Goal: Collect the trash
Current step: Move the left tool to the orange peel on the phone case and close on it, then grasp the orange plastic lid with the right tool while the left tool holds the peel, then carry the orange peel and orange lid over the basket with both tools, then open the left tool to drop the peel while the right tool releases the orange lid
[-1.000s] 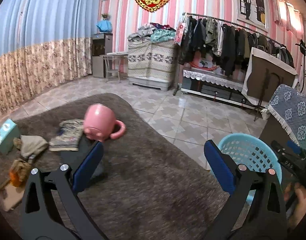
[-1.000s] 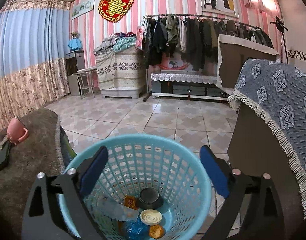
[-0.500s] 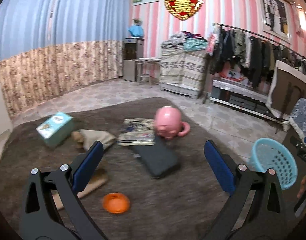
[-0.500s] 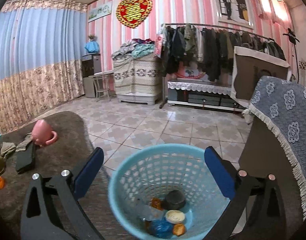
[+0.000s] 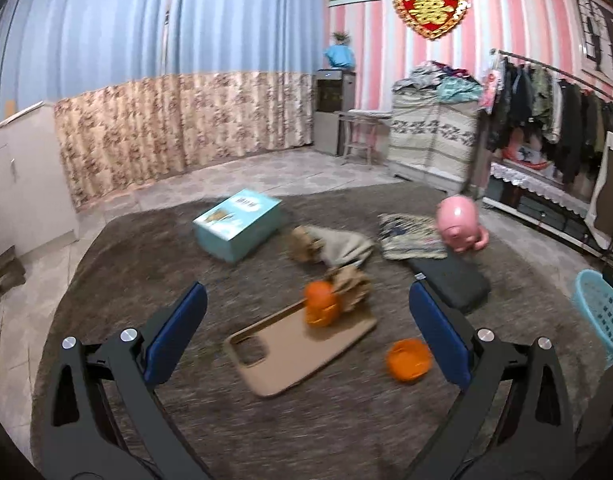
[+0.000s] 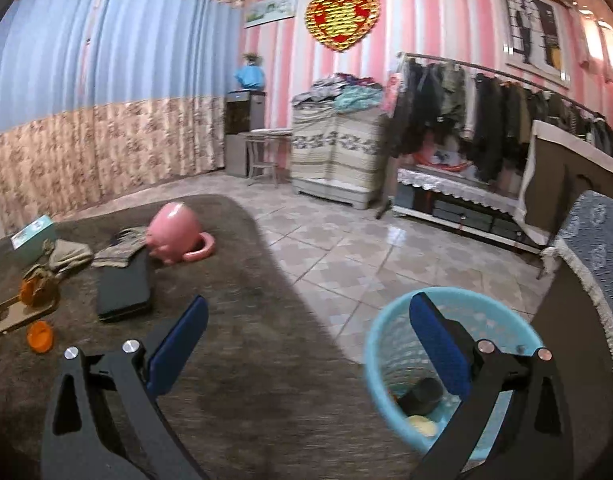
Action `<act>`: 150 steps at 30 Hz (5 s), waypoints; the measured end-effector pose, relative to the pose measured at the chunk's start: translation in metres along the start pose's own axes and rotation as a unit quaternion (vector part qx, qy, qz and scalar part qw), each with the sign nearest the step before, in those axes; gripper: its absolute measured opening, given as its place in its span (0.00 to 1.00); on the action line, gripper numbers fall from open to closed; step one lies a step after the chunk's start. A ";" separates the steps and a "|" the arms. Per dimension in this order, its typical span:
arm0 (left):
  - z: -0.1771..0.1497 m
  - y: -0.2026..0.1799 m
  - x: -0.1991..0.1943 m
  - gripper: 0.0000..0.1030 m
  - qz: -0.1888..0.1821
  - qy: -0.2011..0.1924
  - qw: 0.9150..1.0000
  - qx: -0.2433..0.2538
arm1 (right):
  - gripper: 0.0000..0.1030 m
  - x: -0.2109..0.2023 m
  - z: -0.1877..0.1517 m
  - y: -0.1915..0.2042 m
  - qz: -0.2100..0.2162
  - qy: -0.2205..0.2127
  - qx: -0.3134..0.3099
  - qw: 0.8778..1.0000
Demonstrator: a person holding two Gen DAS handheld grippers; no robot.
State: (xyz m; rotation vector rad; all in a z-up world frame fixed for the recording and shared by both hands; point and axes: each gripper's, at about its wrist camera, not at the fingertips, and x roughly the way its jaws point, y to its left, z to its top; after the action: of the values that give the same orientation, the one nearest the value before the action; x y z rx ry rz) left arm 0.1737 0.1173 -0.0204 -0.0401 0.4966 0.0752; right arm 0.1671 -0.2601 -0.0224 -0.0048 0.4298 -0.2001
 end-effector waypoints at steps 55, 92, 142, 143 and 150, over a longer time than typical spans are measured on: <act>-0.063 0.115 0.038 0.19 0.002 0.104 0.992 -0.074 | 0.94 0.025 -0.049 0.242 0.237 0.129 -0.138 0.953; 0.005 -0.165 0.029 0.19 -0.189 0.047 0.979 0.061 | 0.39 -0.016 0.009 -0.065 0.043 0.030 -0.013 0.999; -0.022 -0.405 0.043 0.94 -0.292 0.008 0.944 0.156 | 0.39 0.019 -0.062 -0.246 -0.099 0.040 0.131 0.986; -0.019 -0.398 0.043 0.95 -0.283 0.004 0.947 0.150 | 0.39 0.021 -0.061 -0.243 -0.099 0.039 0.129 0.986; -0.009 -0.362 0.049 0.95 -0.249 0.000 0.960 0.128 | 0.39 0.038 -0.058 -0.228 -0.107 0.039 0.129 0.985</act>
State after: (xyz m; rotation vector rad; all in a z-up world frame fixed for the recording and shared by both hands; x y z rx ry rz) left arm 0.2419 -0.2405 -0.0446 0.0891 0.4803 -0.4839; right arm 0.1332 -0.4887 -0.0801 0.2126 0.4783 -0.4681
